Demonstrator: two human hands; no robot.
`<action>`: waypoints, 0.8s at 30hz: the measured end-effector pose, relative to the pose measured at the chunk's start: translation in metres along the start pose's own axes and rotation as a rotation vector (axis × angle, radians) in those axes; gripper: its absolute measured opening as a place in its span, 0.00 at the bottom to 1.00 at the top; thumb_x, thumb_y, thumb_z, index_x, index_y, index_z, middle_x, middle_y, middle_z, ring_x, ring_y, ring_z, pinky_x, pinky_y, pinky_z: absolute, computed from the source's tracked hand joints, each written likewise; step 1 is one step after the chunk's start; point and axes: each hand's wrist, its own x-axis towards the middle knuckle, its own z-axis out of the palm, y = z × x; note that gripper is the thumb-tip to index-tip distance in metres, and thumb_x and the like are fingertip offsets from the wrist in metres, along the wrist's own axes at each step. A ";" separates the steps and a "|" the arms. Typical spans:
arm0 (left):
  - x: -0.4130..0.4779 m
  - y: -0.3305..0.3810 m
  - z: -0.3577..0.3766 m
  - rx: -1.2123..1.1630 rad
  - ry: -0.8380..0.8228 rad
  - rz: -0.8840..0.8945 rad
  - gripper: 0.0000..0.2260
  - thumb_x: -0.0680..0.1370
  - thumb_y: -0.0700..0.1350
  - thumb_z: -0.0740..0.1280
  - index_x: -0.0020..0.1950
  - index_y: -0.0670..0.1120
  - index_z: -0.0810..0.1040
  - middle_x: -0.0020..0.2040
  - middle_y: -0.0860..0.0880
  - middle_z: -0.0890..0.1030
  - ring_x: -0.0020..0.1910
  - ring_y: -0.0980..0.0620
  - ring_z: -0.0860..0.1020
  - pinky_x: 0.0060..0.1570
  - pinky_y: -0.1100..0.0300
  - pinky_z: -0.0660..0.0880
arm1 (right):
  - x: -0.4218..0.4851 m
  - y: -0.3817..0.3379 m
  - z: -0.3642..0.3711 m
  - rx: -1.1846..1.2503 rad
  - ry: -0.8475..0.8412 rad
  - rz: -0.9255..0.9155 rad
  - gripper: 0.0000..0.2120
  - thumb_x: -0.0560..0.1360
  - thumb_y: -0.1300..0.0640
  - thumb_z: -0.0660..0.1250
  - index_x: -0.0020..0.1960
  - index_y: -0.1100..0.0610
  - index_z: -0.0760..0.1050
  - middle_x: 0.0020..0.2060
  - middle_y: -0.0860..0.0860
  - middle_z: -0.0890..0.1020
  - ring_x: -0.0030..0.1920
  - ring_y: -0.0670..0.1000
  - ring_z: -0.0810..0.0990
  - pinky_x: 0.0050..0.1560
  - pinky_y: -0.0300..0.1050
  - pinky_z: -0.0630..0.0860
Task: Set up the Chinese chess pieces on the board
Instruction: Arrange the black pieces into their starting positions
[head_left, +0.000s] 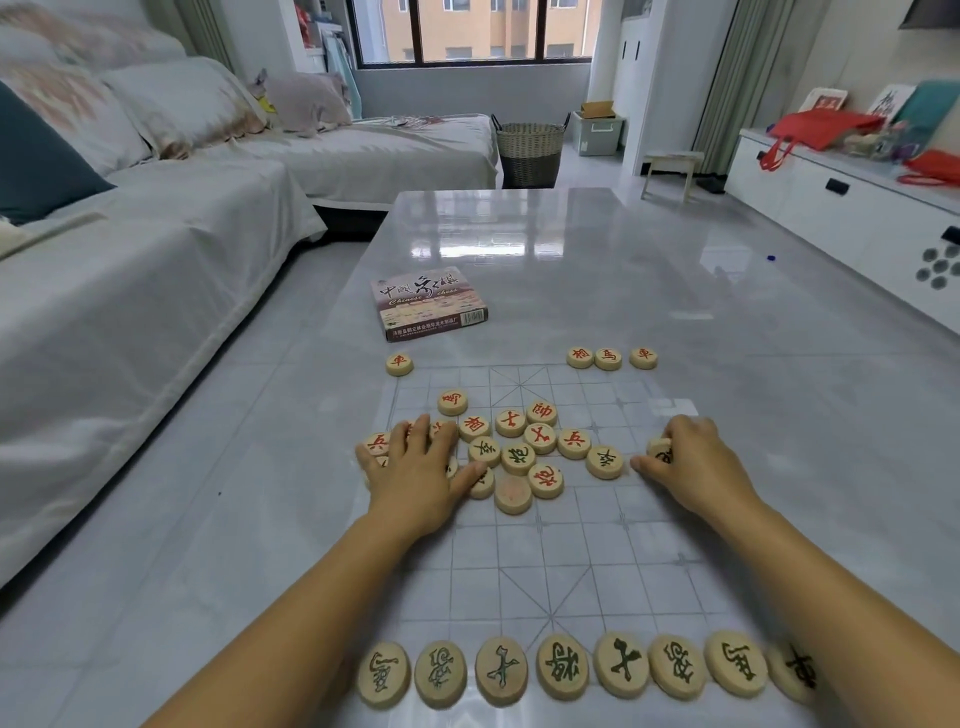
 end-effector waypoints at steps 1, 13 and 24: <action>0.006 0.003 0.001 -0.003 0.001 -0.013 0.29 0.75 0.67 0.48 0.73 0.57 0.52 0.78 0.50 0.49 0.76 0.46 0.46 0.68 0.31 0.42 | 0.002 -0.001 0.002 0.023 -0.005 0.001 0.18 0.72 0.47 0.69 0.51 0.58 0.68 0.56 0.56 0.70 0.42 0.56 0.74 0.38 0.45 0.67; 0.036 0.002 -0.021 -0.231 0.065 0.064 0.21 0.78 0.56 0.57 0.70 0.52 0.65 0.75 0.49 0.59 0.74 0.48 0.55 0.70 0.37 0.51 | -0.032 0.019 -0.022 0.403 -0.371 -0.039 0.07 0.73 0.55 0.69 0.50 0.48 0.72 0.33 0.51 0.80 0.32 0.47 0.77 0.36 0.41 0.71; -0.029 -0.035 -0.027 -0.138 -0.036 0.332 0.21 0.79 0.51 0.59 0.72 0.52 0.63 0.77 0.49 0.53 0.76 0.50 0.49 0.74 0.52 0.52 | -0.056 0.015 -0.020 0.067 -0.385 -0.224 0.22 0.73 0.52 0.68 0.65 0.44 0.66 0.44 0.47 0.75 0.44 0.48 0.75 0.45 0.41 0.71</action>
